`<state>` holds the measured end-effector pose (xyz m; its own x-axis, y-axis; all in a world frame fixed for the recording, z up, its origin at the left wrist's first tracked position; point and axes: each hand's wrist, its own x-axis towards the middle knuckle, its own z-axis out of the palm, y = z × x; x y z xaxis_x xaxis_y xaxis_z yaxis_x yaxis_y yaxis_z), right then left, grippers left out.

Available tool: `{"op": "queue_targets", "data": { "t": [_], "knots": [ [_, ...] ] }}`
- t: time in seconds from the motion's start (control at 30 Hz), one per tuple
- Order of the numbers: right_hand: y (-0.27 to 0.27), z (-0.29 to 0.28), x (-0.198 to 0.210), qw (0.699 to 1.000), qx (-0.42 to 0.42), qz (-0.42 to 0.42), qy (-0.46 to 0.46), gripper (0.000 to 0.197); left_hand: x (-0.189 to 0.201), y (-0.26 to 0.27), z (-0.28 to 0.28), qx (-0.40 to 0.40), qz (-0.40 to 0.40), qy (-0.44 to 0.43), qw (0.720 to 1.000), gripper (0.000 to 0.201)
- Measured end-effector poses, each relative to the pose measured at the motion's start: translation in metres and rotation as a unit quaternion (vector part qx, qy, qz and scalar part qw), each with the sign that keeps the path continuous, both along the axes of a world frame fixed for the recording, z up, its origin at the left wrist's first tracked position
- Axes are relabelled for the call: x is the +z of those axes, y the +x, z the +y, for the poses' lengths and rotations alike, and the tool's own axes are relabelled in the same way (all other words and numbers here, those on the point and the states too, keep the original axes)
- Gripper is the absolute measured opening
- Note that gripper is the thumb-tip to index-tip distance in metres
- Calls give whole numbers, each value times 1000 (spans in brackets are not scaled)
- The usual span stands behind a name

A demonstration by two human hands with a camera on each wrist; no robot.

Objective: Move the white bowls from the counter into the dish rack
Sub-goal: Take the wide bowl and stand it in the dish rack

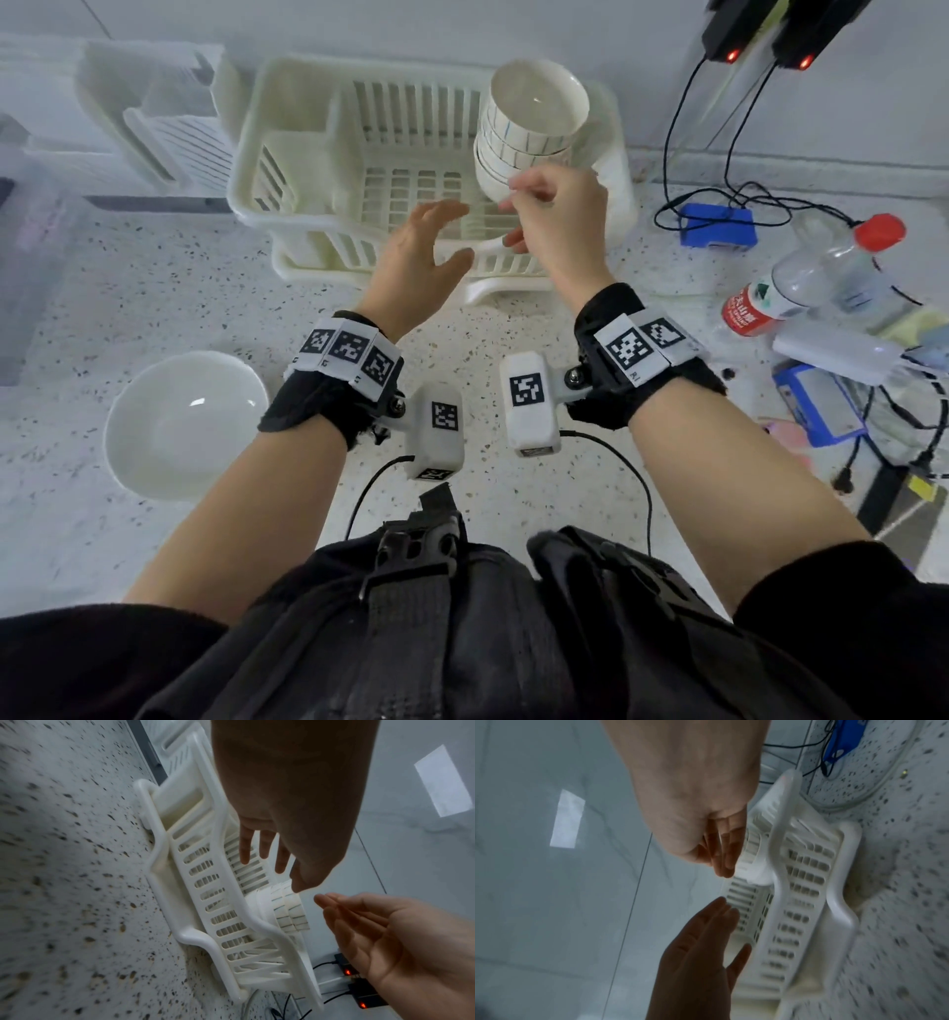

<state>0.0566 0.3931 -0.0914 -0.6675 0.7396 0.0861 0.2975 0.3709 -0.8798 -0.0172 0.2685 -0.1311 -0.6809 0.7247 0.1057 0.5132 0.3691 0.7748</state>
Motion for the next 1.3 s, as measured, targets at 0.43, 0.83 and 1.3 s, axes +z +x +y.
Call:
{"op": "queue_targets", "data": {
  "t": [0.43, 0.83, 1.3],
  "knots": [
    [-14, -183, -35, 967, 198, -144, -74, 22, -14, 6, -201, 163, -62, -36, 984, 32],
    [-24, -279, -94, 910, 230, -305, -164, 49, -59, 11, -322, 268, -69, -144, 950, 52],
    [-16, -251, -72, 910, 88, -221, -340, 45, -51, 2, -314, 254, -112, -16, 961, 42]
  ]
}}
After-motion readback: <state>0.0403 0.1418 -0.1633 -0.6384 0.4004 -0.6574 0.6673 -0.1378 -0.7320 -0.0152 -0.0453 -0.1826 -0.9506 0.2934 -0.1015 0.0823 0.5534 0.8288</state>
